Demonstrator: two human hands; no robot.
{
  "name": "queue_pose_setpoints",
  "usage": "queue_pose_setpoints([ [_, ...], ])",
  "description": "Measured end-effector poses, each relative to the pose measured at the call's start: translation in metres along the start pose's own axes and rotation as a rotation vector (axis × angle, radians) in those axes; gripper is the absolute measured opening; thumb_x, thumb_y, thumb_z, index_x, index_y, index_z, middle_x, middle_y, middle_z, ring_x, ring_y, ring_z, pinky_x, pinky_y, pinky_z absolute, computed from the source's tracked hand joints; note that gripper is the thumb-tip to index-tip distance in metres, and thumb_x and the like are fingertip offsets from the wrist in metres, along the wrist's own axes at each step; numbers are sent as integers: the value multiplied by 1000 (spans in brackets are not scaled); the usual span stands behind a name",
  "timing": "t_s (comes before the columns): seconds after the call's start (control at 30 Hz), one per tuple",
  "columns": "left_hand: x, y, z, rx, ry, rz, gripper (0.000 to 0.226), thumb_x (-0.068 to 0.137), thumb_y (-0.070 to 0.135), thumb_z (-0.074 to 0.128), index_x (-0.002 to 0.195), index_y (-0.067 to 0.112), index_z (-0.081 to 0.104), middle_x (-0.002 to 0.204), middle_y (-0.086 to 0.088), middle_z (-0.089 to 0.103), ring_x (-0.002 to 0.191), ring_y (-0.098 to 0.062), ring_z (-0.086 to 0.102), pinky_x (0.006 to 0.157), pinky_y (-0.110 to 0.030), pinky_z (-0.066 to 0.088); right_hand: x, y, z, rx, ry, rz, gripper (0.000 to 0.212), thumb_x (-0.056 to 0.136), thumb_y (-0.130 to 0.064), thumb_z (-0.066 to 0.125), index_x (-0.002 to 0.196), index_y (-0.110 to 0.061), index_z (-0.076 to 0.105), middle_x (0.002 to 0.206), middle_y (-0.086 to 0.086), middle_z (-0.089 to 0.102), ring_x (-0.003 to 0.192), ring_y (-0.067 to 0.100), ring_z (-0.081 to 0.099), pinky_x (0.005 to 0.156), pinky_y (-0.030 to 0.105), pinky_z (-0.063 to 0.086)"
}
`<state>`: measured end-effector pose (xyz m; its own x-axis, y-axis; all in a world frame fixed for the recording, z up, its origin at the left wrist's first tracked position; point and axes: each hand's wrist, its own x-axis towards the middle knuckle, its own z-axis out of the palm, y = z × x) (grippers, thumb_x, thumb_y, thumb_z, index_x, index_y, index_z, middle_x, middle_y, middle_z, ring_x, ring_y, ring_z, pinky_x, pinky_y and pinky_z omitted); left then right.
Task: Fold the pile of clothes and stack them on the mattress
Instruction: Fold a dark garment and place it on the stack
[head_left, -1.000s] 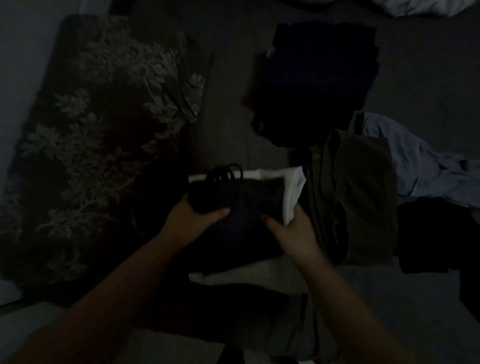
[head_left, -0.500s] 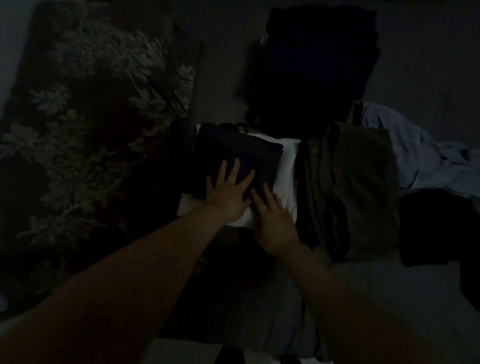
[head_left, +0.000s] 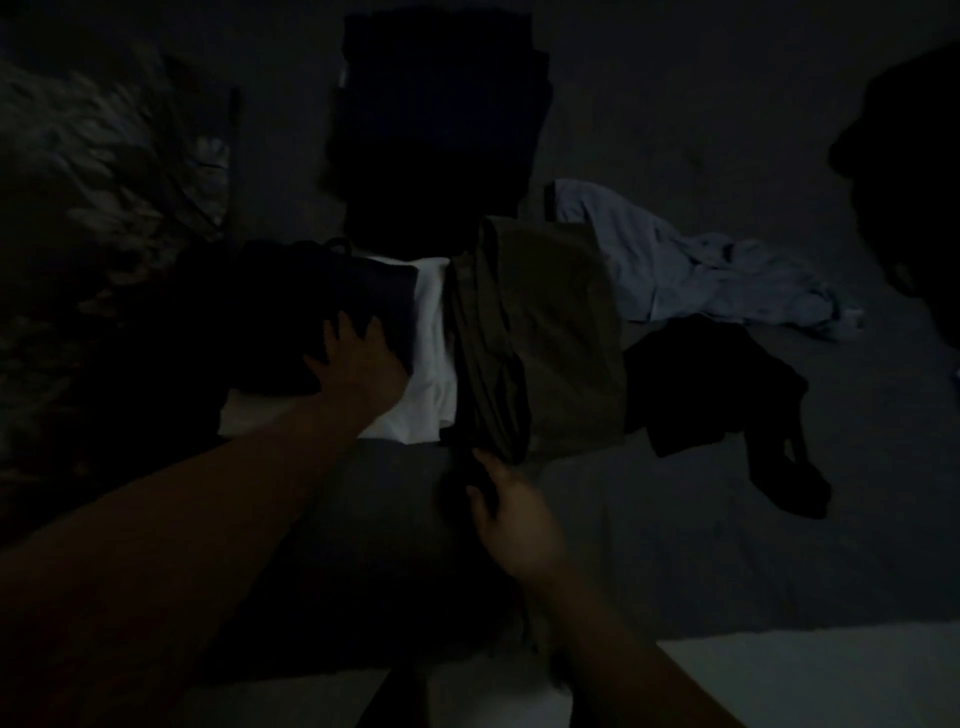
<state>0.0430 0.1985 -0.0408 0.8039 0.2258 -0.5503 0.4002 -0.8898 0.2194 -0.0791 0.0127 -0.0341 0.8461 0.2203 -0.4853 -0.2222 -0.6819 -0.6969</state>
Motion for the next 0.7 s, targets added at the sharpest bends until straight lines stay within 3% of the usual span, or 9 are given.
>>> queue_pose_setpoints([
  [0.1,-39,57,10,-356,291,139,57,91,30,34,144,8,32,149,-22,28,137,-37,28,113,-44,25,-9,22,-29,-36,-68,83,37,94,-13,49,131,-8,52,130,13,57,118,26,55,94,19,36],
  [0.2,-76,114,26,-269,474,332,53,87,29,34,133,6,48,142,-23,40,132,-37,37,109,-44,32,-21,61,-78,-63,-97,109,31,93,-11,52,123,-7,59,126,10,60,115,25,57,93,20,38],
  [0.3,-104,174,56,-143,559,621,41,82,18,43,118,5,60,135,-21,48,133,-34,35,108,-52,33,-25,124,-150,-117,47,242,27,92,-10,52,116,-4,63,117,17,65,109,32,61,89,29,43],
  [0.4,-119,232,97,-66,444,905,35,79,14,45,106,6,65,136,-21,48,135,-34,29,108,-50,30,-21,192,-225,-155,288,416,38,88,-14,61,123,0,56,122,26,56,112,40,54,93,39,42],
  [0.43,-120,250,110,-27,393,931,33,79,13,47,105,7,66,136,-19,48,135,-33,29,108,-50,30,-18,213,-244,-173,290,475,48,85,-18,65,127,0,51,126,26,52,114,41,51,95,40,41],
  [0.5,-121,283,136,16,209,829,32,83,14,53,112,10,65,140,-13,46,139,-30,28,108,-51,32,-13,245,-268,-124,158,556,66,81,-23,72,136,-3,41,134,24,46,120,37,49,98,36,39],
  [0.6,-111,303,173,151,-194,545,55,92,24,49,145,18,33,155,-5,22,145,-26,10,113,-43,26,-14,268,-273,-42,-10,519,76,82,-20,71,143,-6,29,140,20,42,125,35,46,97,30,36],
  [0.63,-107,302,182,236,-265,518,61,93,25,48,149,20,23,156,-4,17,145,-26,9,114,-42,25,-16,271,-270,5,-2,500,73,84,-17,69,143,-6,28,138,20,45,123,35,48,95,32,38],
  [0.7,-98,297,193,363,-260,512,71,92,25,50,151,25,10,155,-6,18,141,-30,17,110,-43,31,-23,272,-264,99,85,469,56,87,-17,65,136,-4,41,128,19,56,117,33,55,91,33,42],
])
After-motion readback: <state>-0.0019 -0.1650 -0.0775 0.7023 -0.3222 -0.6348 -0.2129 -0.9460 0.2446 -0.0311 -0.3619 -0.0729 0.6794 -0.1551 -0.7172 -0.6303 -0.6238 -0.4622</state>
